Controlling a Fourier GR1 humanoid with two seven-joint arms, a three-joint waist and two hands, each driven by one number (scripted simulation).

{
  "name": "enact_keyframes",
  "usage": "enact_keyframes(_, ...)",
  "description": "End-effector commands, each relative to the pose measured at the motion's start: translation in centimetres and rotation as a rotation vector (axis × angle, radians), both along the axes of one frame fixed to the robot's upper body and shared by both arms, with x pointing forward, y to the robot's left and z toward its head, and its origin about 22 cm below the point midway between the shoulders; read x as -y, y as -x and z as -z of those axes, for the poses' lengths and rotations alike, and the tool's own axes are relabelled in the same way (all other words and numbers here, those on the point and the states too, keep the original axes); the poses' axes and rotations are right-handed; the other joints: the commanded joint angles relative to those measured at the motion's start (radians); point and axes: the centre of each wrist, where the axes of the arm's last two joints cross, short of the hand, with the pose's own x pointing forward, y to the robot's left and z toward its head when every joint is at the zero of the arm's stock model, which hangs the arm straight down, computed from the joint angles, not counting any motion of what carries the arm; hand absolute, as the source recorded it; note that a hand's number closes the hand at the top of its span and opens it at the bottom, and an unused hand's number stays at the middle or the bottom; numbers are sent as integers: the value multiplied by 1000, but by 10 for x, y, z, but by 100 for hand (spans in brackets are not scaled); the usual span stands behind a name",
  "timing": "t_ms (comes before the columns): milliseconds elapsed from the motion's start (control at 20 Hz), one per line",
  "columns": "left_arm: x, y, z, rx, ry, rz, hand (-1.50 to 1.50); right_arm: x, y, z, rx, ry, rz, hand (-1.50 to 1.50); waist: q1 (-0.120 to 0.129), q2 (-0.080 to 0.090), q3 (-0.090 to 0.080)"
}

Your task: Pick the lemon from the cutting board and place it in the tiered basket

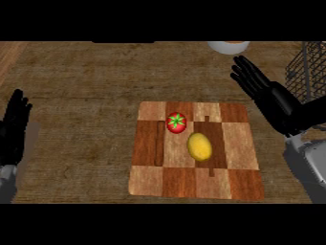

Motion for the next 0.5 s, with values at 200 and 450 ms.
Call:
enact_keyframes(200,68,-11,-3,30,40,373,0,-94,-7,28,-79,-18,326,-150,-9,16,-22)
enact_keyframes(450,99,-7,17,-27,101,529,0,-144,5,66,-109,-5,546,-150,4,25,-19)
